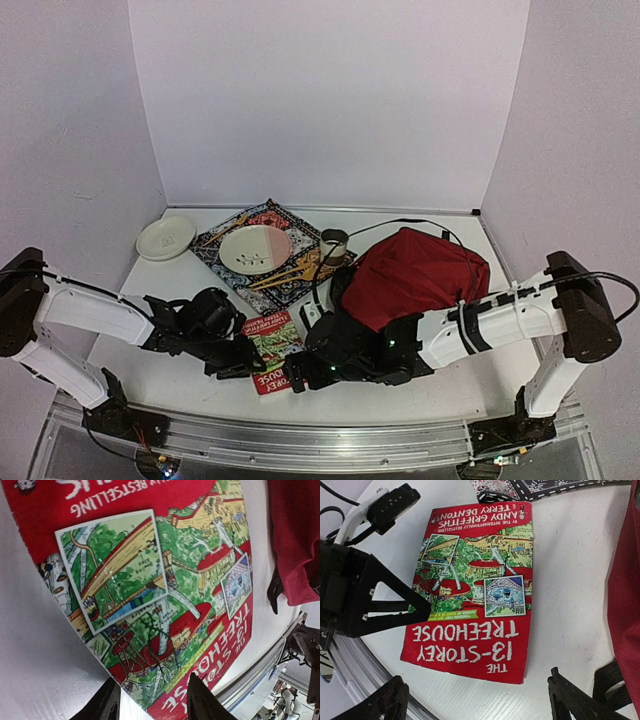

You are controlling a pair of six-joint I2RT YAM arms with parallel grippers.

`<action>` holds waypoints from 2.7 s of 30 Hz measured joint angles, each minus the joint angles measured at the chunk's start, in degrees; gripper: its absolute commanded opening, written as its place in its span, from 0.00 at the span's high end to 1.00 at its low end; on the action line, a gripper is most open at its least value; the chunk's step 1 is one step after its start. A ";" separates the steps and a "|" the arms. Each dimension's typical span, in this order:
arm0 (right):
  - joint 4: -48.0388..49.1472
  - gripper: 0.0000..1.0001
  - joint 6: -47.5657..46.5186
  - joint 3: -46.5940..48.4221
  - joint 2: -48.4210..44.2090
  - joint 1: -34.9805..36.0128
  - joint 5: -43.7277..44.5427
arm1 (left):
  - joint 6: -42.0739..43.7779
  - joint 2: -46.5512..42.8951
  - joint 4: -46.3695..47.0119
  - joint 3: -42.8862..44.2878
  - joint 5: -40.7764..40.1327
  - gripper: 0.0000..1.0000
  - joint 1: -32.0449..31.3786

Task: Pack the student bag
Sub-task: Move the book to the center of the board, then pick up the book from the center of the board, then pass from the right arm to the left

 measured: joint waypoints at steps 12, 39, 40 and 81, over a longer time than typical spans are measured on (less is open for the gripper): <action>-1.65 0.06 -9.92 -1.02 0.08 3.07 4.27 | -13.51 -10.00 13.69 -9.02 -7.69 0.52 -3.43; -8.26 0.11 -24.71 19.76 21.34 6.41 7.18 | -17.33 -15.00 15.70 -16.40 -15.24 0.47 1.57; -8.72 0.13 -24.68 20.16 21.79 6.48 7.76 | -17.10 -14.74 15.68 -16.40 -15.04 0.47 1.57; -5.76 1.00 -17.69 11.09 7.41 6.95 14.44 | -18.77 -11.89 16.21 -9.46 -10.90 0.31 1.64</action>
